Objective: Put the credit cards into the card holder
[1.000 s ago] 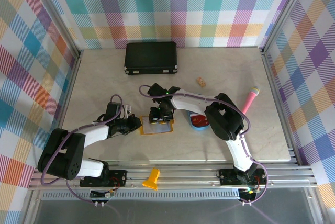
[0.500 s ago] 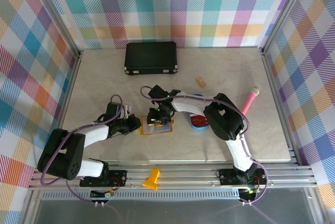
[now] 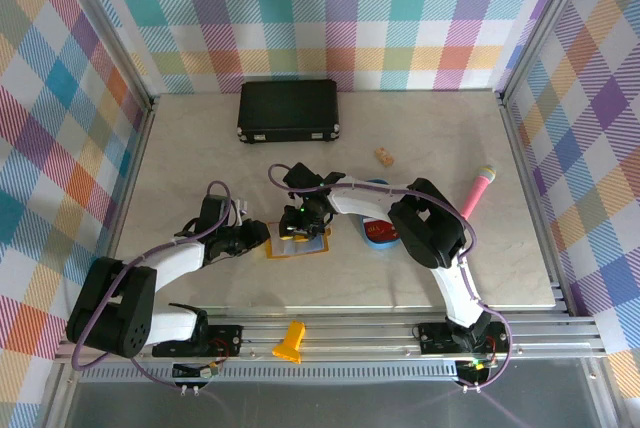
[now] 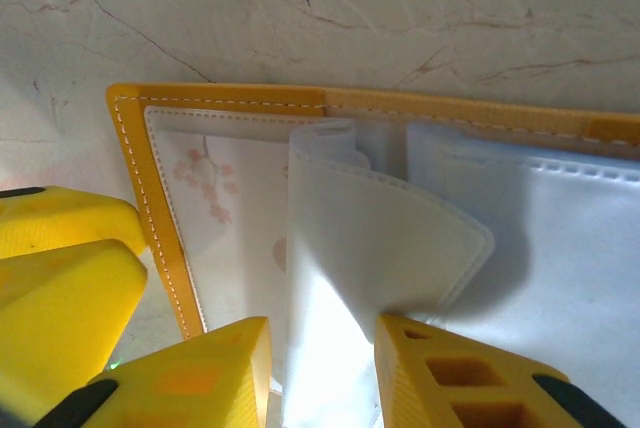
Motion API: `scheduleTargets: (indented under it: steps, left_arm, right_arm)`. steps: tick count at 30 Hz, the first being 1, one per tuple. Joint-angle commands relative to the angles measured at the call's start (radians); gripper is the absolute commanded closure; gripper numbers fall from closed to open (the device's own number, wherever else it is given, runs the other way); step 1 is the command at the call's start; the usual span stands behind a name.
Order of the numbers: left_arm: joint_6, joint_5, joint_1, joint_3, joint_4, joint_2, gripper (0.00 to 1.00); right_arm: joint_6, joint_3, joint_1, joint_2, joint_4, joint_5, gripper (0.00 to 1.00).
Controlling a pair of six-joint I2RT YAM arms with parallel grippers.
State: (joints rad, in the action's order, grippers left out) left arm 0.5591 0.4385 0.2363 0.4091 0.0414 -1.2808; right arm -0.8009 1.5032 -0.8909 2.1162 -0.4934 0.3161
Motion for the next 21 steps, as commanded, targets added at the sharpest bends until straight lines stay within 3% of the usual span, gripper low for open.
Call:
scheduleTargets:
  steps: [1,7,12,21]
  left_arm:
    - [0.003,-0.024,0.009,0.017,-0.047,0.028,0.70]
    - [0.080,-0.040,0.010,0.019,-0.115,0.061,0.72]
    - [0.161,-0.024,0.017,-0.005,-0.134,0.133,0.80]
    - [0.257,-0.032,0.117,-0.085,-0.082,0.239,0.86]
  right_arm:
    - [-0.015,-0.009,-0.006,-0.019,0.006,0.014,0.67]
    - [-0.020,0.003,-0.008,-0.005,-0.001,0.015,0.67]
    - [-0.023,0.010,-0.010,0.002,-0.003,0.014,0.67]
    - [-0.026,0.026,-0.010,0.016,-0.010,0.018,0.67]
